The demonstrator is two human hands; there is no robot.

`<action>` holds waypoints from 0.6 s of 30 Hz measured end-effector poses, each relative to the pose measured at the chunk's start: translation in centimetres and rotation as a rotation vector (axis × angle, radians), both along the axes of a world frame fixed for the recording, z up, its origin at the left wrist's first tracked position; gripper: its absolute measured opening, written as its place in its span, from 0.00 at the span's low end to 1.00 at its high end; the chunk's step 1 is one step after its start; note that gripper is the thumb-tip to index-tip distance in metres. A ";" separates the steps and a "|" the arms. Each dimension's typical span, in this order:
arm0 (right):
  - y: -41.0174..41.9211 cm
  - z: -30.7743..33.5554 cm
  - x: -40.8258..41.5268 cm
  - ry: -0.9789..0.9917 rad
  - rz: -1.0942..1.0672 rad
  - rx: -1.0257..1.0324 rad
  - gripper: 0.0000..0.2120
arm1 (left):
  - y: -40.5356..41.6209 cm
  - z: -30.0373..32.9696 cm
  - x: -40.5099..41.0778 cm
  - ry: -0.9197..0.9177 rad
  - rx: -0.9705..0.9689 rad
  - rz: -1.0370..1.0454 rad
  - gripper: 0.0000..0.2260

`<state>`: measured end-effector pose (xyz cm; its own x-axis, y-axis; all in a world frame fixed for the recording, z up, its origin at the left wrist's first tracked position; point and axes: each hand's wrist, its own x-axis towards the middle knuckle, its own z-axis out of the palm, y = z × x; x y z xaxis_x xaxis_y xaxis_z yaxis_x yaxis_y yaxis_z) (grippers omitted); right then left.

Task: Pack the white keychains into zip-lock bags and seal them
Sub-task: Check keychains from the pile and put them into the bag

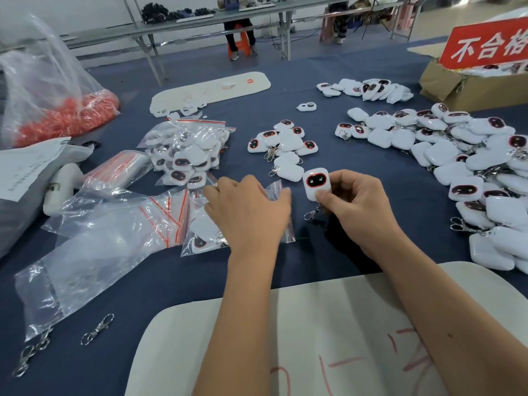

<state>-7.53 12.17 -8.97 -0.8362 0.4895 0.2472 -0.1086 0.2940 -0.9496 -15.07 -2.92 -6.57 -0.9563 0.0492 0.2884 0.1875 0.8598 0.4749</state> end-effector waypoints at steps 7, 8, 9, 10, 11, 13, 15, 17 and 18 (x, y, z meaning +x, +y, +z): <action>-0.1 0.2 0.1 0.054 -0.058 -0.030 0.08 | 1.1 -0.4 1.0 0.023 -0.112 0.064 0.15; -0.1 0.2 0.1 0.055 -0.054 -0.034 0.08 | 1.1 -0.4 0.9 0.014 -0.098 0.062 0.12; -0.1 0.2 0.1 0.056 -0.049 -0.039 0.08 | 1.0 -0.3 0.9 0.005 -0.086 0.056 0.09; -0.1 0.2 0.1 0.057 -0.048 -0.039 0.08 | 0.8 -0.2 0.8 -0.004 -0.074 0.045 0.08; -0.1 0.2 0.1 0.061 -0.049 -0.037 0.08 | 0.7 -0.1 0.6 -0.013 -0.060 0.024 0.07; -0.1 0.1 0.0 0.089 -0.048 -0.066 0.07 | 0.2 0.0 0.1 -0.019 -0.006 -0.051 0.07; -0.3 0.2 -0.1 0.154 -0.029 -0.170 0.03 | -0.3 0.2 -0.4 0.020 0.077 -0.142 0.07; -0.9 0.2 -0.2 0.226 0.009 -0.293 0.02 | -0.8 0.4 -0.9 0.047 0.154 -0.221 0.09; -1.3 0.2 -0.3 0.245 0.040 -0.347 0.02 | -1.0 0.4 -1.0 0.034 0.207 -0.250 0.10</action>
